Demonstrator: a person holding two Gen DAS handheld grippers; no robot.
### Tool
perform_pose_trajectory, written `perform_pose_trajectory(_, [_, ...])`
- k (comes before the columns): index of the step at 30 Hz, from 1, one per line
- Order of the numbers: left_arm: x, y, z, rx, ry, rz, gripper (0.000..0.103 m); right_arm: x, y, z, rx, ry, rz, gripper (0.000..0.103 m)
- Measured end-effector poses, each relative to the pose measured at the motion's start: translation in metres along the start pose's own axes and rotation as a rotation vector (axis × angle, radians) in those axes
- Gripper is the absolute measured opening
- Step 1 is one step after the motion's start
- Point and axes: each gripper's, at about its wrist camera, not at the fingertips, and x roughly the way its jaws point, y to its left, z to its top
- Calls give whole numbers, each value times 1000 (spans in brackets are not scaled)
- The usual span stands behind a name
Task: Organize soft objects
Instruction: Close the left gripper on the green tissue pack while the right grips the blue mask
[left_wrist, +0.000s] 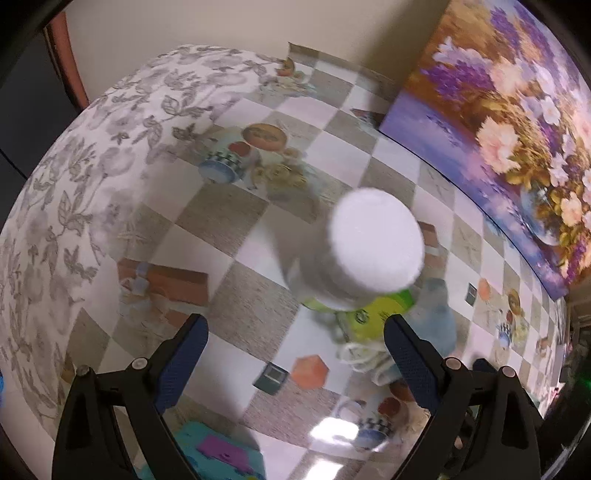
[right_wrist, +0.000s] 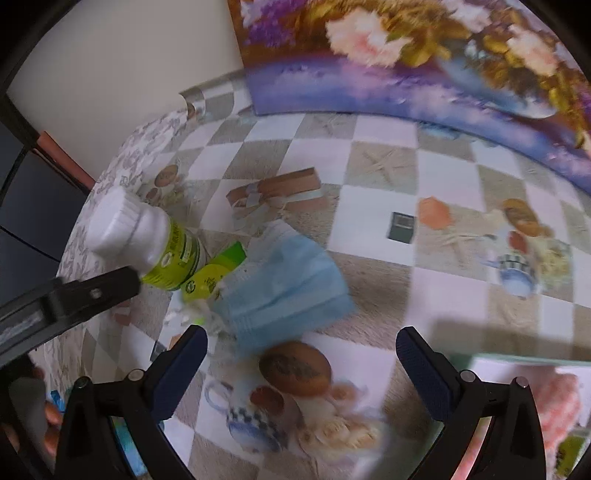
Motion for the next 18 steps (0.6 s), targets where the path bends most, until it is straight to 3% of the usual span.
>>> perform_pose_trajectory(4, [1,9,3,-25,-7,3,96,18,-2,9,47,24,15,103])
perform_pose_trajectory(8, [3,11,4,-28,-8,2,96,26,6,12,11,24,-7,99])
perform_pose_trajectory(18, [3,3,3,-2,4,-17,96,15,-1,8,35,1,86,43])
